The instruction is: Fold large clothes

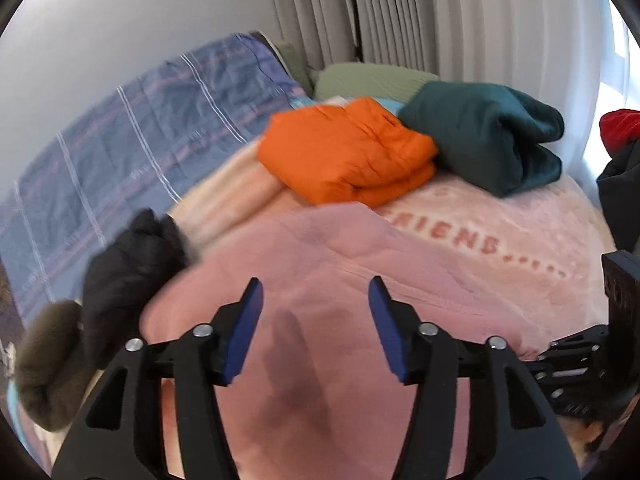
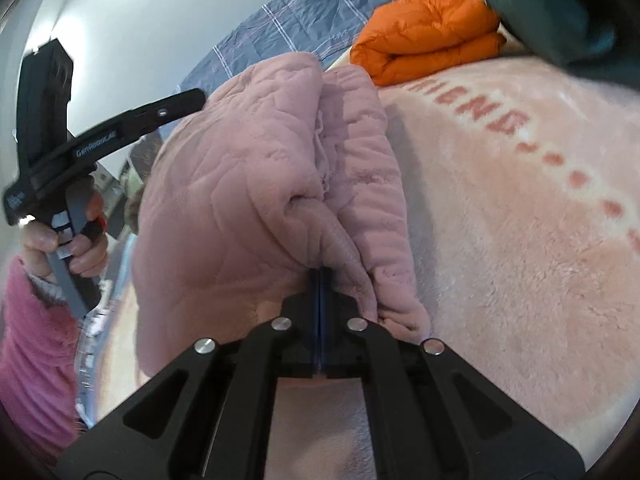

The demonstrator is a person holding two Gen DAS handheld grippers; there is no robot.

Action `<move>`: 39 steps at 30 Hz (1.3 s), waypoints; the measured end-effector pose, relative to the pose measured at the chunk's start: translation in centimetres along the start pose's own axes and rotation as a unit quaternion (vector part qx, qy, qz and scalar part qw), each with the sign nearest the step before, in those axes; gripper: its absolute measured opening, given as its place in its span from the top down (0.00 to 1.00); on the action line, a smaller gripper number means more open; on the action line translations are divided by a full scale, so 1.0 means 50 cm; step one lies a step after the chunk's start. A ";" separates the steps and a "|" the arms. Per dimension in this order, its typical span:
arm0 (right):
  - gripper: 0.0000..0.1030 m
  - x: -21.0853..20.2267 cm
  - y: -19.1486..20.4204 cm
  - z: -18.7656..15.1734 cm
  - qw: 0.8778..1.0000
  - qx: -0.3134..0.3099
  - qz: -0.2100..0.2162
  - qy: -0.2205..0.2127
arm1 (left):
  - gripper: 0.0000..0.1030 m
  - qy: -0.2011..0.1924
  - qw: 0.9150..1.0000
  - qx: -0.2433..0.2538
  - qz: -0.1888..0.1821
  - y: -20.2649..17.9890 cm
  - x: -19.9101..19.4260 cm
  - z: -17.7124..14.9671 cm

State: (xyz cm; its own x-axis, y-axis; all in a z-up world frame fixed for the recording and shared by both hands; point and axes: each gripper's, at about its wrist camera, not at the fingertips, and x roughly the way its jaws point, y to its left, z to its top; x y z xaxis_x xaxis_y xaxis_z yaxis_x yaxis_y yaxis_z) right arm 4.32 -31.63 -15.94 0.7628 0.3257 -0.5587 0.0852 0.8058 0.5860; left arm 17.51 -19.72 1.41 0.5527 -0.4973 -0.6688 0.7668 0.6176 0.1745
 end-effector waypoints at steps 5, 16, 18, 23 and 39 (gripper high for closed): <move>1.00 -0.002 -0.025 0.005 0.998 0.029 0.050 0.008 | 0.21 0.058 0.996 -0.053 0.044 0.086 0.103 -0.055; 1.00 -0.011 0.020 0.010 1.000 -0.002 0.002 -0.005 | 0.20 0.057 0.984 -0.167 0.005 0.142 0.159 -0.110; 0.99 -0.042 0.046 0.026 1.000 -0.012 -0.014 0.001 | 0.20 0.055 0.984 -0.169 0.009 0.133 0.150 -0.108; 0.79 -0.109 0.173 0.106 0.989 -0.124 -0.039 -0.066 | 0.20 0.057 0.982 -0.181 0.001 0.142 0.144 -0.100; 0.64 0.073 0.067 0.154 0.995 -0.074 -0.057 0.018 | 0.38 0.035 0.988 -0.148 0.018 0.121 0.106 -0.070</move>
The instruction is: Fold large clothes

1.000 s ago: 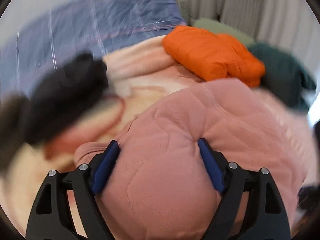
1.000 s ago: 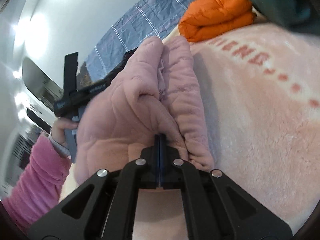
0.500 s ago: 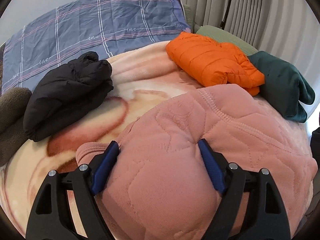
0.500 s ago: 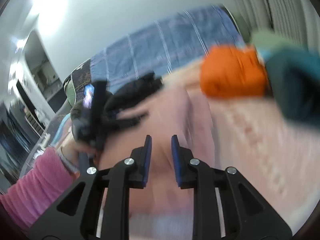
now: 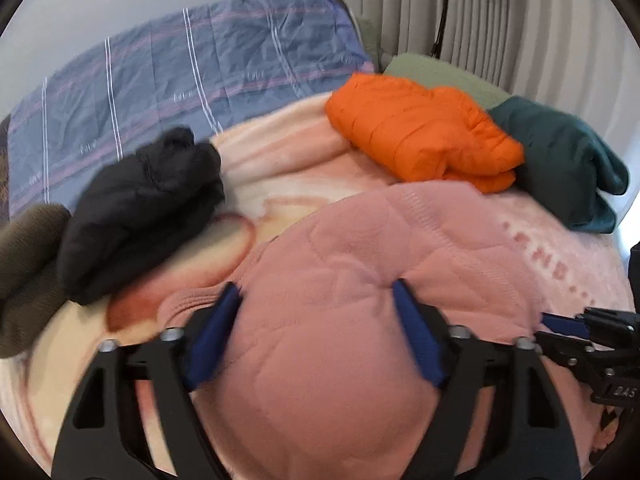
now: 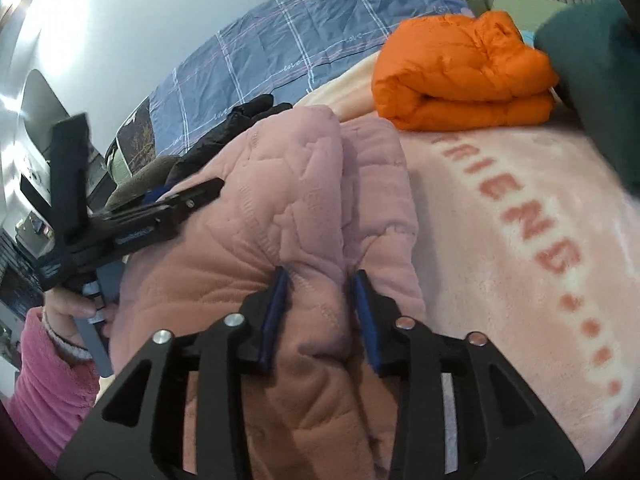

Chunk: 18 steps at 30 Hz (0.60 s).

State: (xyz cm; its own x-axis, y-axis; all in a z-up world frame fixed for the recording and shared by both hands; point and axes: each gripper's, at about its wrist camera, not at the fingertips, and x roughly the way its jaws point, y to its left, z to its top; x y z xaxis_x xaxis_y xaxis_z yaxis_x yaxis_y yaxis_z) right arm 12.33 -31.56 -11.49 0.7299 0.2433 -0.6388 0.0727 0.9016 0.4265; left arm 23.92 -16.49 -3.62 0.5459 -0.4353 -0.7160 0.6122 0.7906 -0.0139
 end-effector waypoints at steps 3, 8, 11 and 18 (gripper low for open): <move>0.60 -0.009 0.031 -0.001 0.998 -0.052 -0.045 -0.002 | 0.93 -0.030 0.999 -0.005 -0.039 -0.006 -0.073 0.023; 0.60 -0.010 0.027 -0.013 0.998 -0.039 -0.040 -0.006 | 0.93 0.024 0.997 0.001 -0.069 -0.033 -0.040 0.008; 0.64 -0.043 0.048 0.010 0.998 -0.048 -0.037 -0.019 | 0.97 0.019 0.999 0.048 -0.005 -0.064 0.015 -0.043; 0.84 -0.055 0.124 0.143 0.992 -0.096 -0.032 -0.072 | 0.97 0.032 0.999 0.030 -0.024 -0.055 0.010 -0.025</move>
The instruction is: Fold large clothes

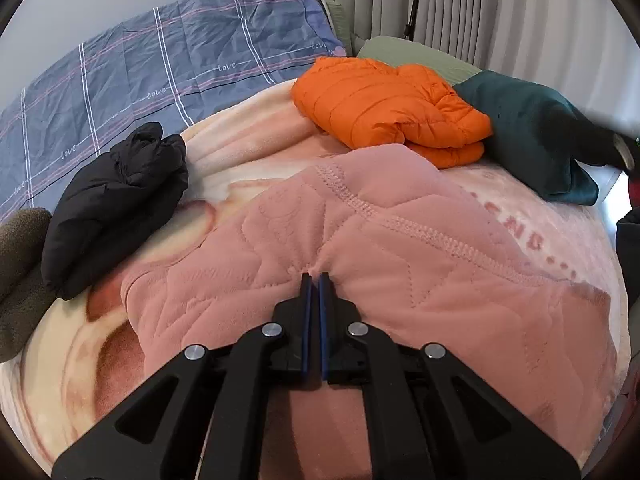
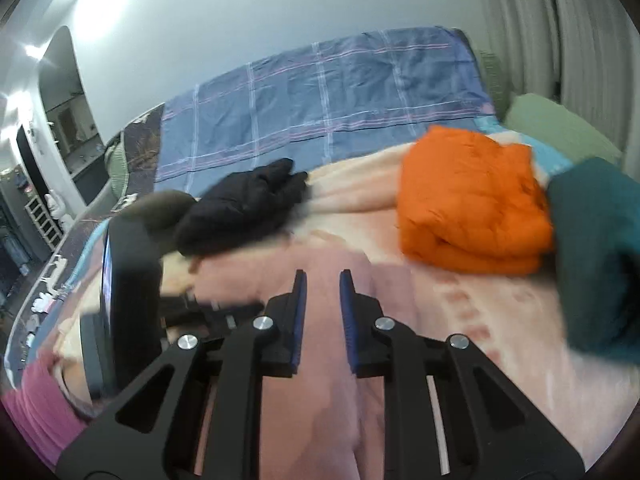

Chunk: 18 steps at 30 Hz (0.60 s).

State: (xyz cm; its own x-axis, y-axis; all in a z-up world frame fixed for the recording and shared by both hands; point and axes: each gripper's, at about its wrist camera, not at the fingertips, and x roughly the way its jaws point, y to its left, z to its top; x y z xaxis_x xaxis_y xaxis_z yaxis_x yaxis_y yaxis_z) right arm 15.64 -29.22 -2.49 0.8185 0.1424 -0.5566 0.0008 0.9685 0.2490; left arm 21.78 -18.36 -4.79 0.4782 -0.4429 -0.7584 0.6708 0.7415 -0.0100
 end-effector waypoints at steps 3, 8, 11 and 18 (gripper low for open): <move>0.86 0.115 -0.033 0.003 0.998 0.032 0.014 0.053 | 0.97 -0.008 1.000 -0.004 0.000 0.000 -0.003 -0.003; 0.91 0.216 -0.095 -0.074 0.994 0.067 -0.015 0.087 | 0.97 -0.015 1.000 0.004 -0.011 -0.008 0.011 -0.003; 0.91 0.213 -0.102 -0.080 0.994 0.069 -0.010 0.083 | 0.97 -0.021 1.000 0.020 -0.006 -0.022 0.013 -0.003; 0.91 0.216 -0.097 -0.082 0.994 0.069 -0.007 0.079 | 0.97 -0.041 0.999 0.007 -0.020 -0.013 0.018 -0.012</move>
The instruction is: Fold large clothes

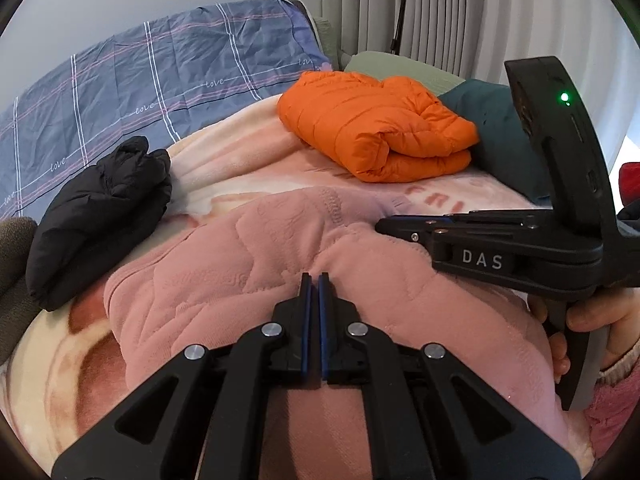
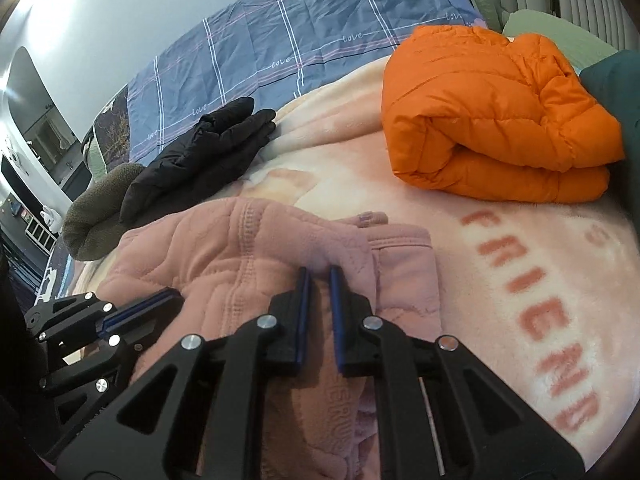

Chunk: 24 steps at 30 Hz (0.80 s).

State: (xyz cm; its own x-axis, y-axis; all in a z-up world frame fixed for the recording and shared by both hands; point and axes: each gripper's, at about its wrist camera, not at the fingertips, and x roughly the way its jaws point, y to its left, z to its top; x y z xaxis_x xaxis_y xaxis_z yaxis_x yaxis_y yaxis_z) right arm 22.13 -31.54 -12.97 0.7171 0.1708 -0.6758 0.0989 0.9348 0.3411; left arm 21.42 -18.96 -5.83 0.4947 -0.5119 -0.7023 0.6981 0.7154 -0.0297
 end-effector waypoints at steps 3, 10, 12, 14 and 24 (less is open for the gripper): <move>0.91 0.002 -0.002 -0.001 1.000 -0.001 -0.002 0.000 | 0.97 -0.002 1.000 -0.003 -0.005 0.000 0.000 -0.002; 0.91 -0.006 0.010 -0.001 1.000 -0.015 -0.020 -0.003 | 0.96 -0.021 0.998 -0.040 -0.043 0.032 -0.029 -0.001; 0.91 -0.009 0.012 -0.002 0.999 -0.019 -0.028 -0.007 | 0.96 -0.034 0.995 -0.066 -0.060 0.060 -0.060 0.002; 0.91 -0.012 0.009 -0.003 0.999 -0.017 -0.028 -0.010 | 0.96 -0.059 0.992 -0.109 -0.037 0.109 -0.104 0.004; 0.91 -0.004 0.005 -0.002 1.000 -0.006 -0.026 -0.008 | 0.95 0.011 0.994 -0.113 0.007 0.176 0.008 -0.045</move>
State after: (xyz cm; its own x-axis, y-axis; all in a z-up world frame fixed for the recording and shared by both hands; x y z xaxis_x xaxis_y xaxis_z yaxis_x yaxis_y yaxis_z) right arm 21.95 -31.32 -12.81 0.7219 0.1172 -0.6820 0.1280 0.9460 0.2980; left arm 26.59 -11.82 -7.97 0.4906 -0.4923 -0.7190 0.5561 0.8121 -0.1766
